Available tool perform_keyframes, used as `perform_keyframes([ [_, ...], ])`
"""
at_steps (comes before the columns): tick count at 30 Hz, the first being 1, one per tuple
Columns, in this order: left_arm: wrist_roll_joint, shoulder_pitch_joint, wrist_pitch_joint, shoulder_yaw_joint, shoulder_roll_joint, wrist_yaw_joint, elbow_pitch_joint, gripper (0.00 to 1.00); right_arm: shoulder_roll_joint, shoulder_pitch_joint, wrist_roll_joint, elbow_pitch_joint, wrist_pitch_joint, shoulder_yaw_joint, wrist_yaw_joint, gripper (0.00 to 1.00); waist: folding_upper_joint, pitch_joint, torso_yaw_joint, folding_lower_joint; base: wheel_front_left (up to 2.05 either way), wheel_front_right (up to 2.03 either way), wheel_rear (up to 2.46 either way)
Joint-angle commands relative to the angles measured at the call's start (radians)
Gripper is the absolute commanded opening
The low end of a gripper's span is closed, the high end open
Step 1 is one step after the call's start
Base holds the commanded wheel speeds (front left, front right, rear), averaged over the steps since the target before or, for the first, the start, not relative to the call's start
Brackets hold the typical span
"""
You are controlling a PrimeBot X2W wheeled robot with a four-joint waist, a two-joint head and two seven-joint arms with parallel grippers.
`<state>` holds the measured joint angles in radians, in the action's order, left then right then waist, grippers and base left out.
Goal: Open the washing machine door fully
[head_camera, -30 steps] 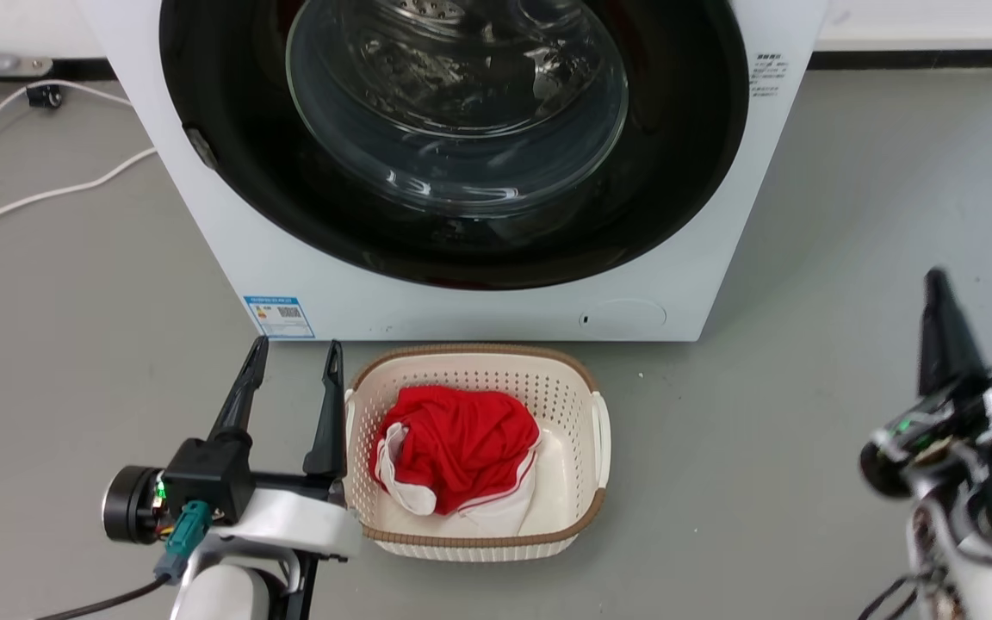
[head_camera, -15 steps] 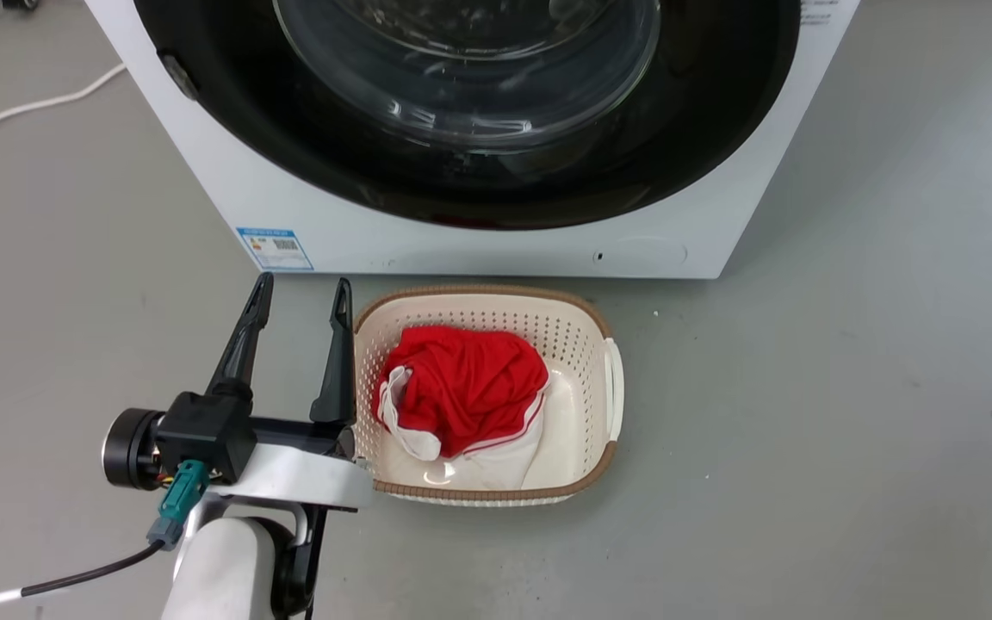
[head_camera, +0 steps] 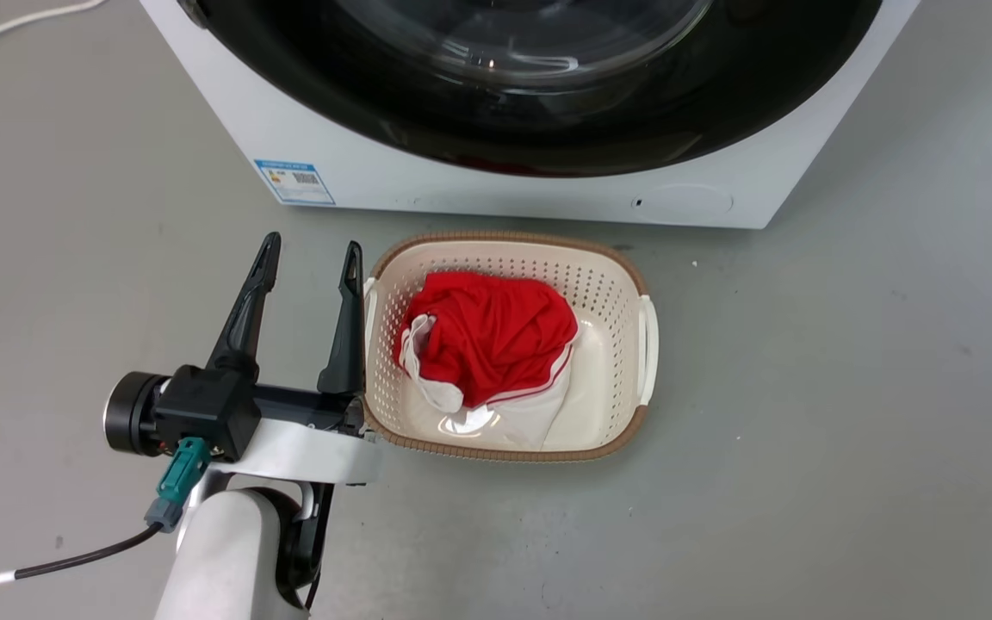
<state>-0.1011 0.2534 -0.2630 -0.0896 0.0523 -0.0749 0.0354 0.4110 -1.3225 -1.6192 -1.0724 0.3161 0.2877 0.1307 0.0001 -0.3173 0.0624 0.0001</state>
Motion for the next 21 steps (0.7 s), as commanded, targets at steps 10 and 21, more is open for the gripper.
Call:
perform_keyframes([
  [10,0.001,0.044,-0.003,-0.019,-0.002,-0.006,-0.02,1.0,-0.043,-0.157,0.07,-0.136,0.068,0.075,0.0,0.0,-0.0001,-0.08,0.041,-0.0001,0.0,0.0,0.0],
  [21,-0.002,0.064,-0.003,-0.036,-0.002,0.003,-0.029,1.0,-0.065,-0.201,0.072,-0.151,0.141,0.088,0.0,0.0,-0.0001,-0.125,0.05,-0.0001,0.0,0.0,0.0],
])
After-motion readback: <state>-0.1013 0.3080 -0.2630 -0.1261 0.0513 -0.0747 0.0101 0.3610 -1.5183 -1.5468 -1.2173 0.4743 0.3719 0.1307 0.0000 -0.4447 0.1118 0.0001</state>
